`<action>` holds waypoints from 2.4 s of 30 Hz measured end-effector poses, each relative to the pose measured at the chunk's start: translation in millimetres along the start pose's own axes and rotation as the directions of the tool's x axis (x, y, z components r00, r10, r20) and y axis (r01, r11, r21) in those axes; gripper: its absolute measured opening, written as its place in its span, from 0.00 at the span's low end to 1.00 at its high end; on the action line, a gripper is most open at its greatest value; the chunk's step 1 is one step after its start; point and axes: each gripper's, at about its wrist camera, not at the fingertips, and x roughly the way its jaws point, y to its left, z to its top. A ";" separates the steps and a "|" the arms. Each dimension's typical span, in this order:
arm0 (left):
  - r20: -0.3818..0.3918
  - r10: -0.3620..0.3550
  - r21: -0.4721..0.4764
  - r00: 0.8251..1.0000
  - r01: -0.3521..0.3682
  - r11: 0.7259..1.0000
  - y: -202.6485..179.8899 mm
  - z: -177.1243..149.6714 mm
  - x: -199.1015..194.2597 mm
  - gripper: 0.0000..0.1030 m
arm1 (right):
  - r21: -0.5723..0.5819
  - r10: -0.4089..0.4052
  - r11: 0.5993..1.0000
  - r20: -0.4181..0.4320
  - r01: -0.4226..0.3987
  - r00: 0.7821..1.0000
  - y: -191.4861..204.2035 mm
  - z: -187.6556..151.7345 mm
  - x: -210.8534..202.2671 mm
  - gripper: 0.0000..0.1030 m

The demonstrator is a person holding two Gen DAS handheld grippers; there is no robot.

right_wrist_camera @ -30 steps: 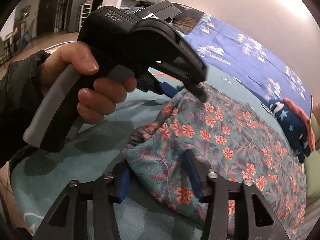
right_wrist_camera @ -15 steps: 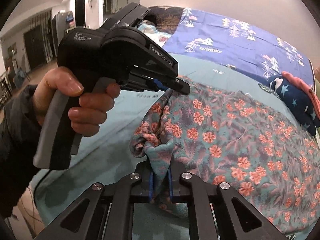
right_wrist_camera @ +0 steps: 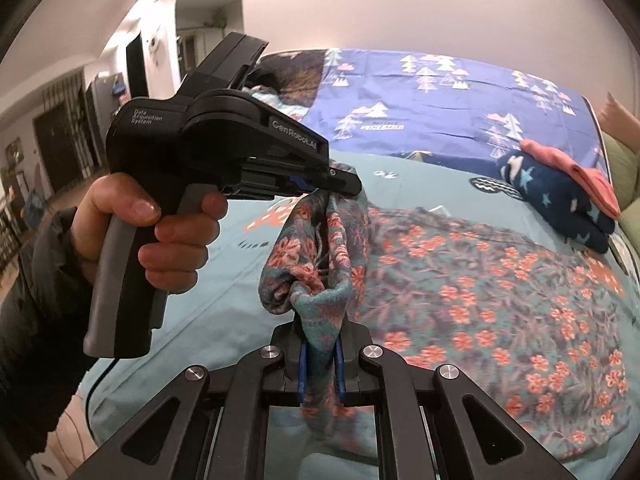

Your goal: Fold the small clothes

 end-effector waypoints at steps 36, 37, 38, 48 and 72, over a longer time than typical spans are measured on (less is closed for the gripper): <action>-0.263 0.121 0.411 0.957 -0.002 0.912 -255.1 -17.2 204.9 0.08 | 0.551 -0.154 0.827 0.031 0.112 0.988 -242.2 -85.6 -84.3 0.08; -0.266 0.127 0.415 0.955 -0.005 0.910 -256.2 -19.4 207.7 0.08 | 0.556 -0.150 0.824 0.028 0.109 0.988 -243.5 -87.1 -83.2 0.08; -0.270 0.133 0.418 0.954 -0.008 0.908 -257.7 -21.6 210.4 0.08 | 0.561 -0.148 0.821 0.027 0.108 0.989 -244.8 -88.7 -82.7 0.08; -0.269 0.156 0.447 0.950 -0.020 0.894 -268.9 -30.1 220.1 0.09 | 0.586 -0.135 0.804 0.021 0.098 0.991 -254.5 -95.2 -78.4 0.08; -0.210 0.162 0.522 0.964 -0.029 0.852 -243.2 -77.7 132.1 0.14 | 0.668 -0.068 0.741 -0.027 0.068 0.997 -282.1 -129.1 -79.1 0.08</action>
